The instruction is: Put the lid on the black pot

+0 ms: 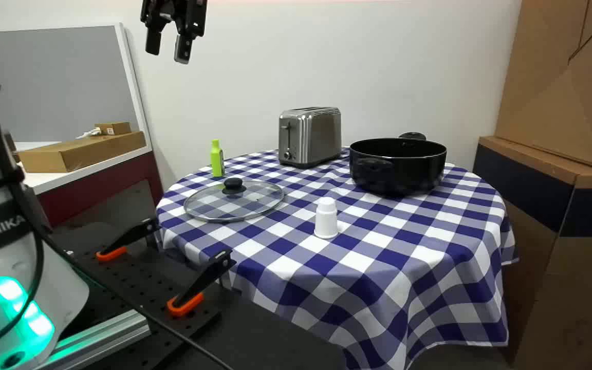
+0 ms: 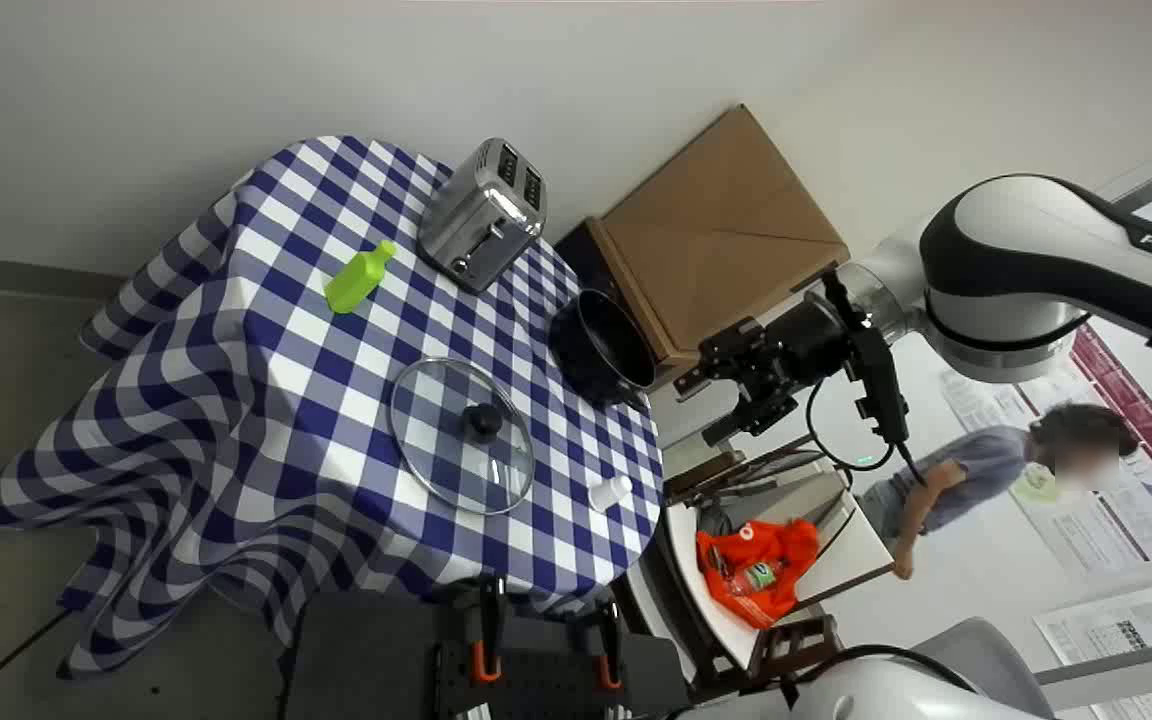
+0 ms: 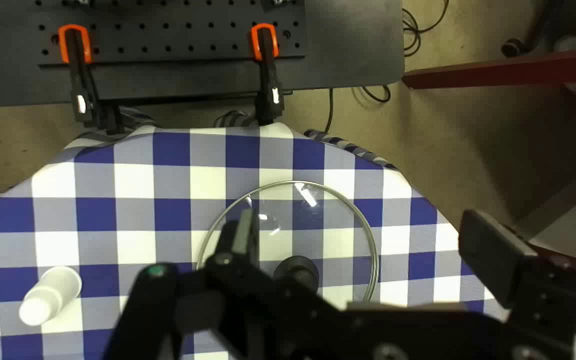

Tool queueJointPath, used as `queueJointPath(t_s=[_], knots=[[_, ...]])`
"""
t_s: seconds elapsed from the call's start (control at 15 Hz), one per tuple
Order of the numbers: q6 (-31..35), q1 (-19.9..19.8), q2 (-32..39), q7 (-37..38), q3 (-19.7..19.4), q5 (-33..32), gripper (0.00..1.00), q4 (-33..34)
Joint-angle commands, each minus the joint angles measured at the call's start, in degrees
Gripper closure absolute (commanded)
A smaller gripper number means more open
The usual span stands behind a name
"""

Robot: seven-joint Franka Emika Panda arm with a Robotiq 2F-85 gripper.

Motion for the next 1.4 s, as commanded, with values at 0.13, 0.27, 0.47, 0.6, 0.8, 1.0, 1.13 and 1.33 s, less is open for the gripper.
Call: queueJointPath(t_s=[0.13, 0.27, 0.47, 0.6, 0.8, 1.0, 1.13, 1.33], knots=[[-0.2, -0.8, 0.0, -0.4, 0.7, 0.3, 0.0, 0.1], [-0.2, -0.8, 0.0, -0.4, 0.7, 0.3, 0.0, 0.1], [6.4, -0.9, 3.1, 0.7, 2.0, 0.4, 0.0, -1.3], [15.3, -1.1, 7.0, 2.4, 3.8, -0.6, 0.0, -2.7], [29.0, -1.2, 15.0, 5.7, 6.7, -3.1, 0.0, -3.7], [39.2, -1.5, 25.2, 9.9, 9.3, -8.1, 0.0, -2.2], [43.3, -1.8, 31.7, 13.6, 10.3, -12.9, 0.0, -0.3], [45.8, -0.8, 39.2, 18.9, 9.9, -19.5, 0.0, 3.2]])
